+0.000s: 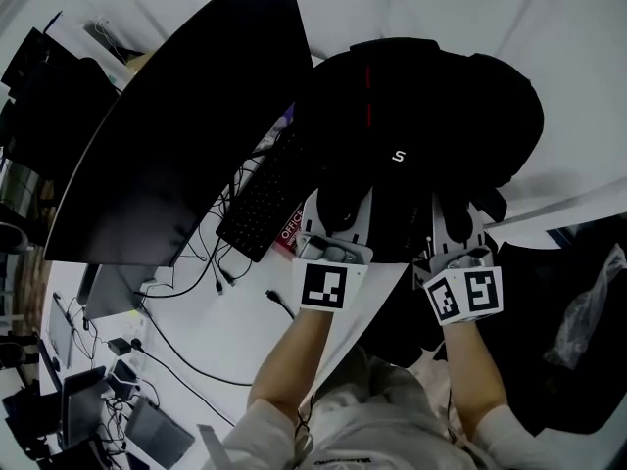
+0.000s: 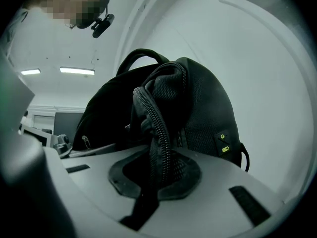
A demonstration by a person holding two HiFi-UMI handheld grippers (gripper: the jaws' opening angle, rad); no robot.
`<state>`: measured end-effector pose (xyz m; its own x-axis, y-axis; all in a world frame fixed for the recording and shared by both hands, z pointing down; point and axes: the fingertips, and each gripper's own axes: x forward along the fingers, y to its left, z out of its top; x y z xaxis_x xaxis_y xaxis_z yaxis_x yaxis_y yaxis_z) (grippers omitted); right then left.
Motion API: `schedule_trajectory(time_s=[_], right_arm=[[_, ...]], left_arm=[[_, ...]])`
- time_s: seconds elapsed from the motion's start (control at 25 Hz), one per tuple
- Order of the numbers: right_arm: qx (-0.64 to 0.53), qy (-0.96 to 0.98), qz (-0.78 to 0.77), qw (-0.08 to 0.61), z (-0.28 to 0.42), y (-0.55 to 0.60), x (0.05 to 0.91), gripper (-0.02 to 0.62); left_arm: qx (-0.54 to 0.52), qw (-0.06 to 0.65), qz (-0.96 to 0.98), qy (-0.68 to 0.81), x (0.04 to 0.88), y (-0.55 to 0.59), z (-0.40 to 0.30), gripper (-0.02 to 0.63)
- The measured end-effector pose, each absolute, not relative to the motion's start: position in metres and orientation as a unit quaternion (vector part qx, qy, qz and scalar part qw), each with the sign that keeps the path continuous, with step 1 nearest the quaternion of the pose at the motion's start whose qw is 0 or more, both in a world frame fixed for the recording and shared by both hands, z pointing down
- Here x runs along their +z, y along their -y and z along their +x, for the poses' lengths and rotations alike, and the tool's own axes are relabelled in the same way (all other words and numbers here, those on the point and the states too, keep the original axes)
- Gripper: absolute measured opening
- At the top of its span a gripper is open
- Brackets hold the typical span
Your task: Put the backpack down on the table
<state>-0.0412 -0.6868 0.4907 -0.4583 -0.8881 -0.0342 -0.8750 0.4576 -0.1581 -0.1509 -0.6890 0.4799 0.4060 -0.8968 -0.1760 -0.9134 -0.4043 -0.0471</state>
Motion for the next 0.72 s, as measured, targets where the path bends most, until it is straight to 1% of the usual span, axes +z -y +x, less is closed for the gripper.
schedule_trajectory(time_s=[0.32,0.72], right_arm=[[-0.002,-0.844,-0.533,0.048,-0.044,0.679,0.500,0.034],[-0.001,-0.860,-0.508,0.042,-0.040,0.645,0.503,0.044]], left_arm=[[0.067,0.064,-0.841,-0.533,0.489,0.684,-0.153,0.052],[0.051,0.057,-0.835,-0.545,0.491,0.647,-0.152,0.083]])
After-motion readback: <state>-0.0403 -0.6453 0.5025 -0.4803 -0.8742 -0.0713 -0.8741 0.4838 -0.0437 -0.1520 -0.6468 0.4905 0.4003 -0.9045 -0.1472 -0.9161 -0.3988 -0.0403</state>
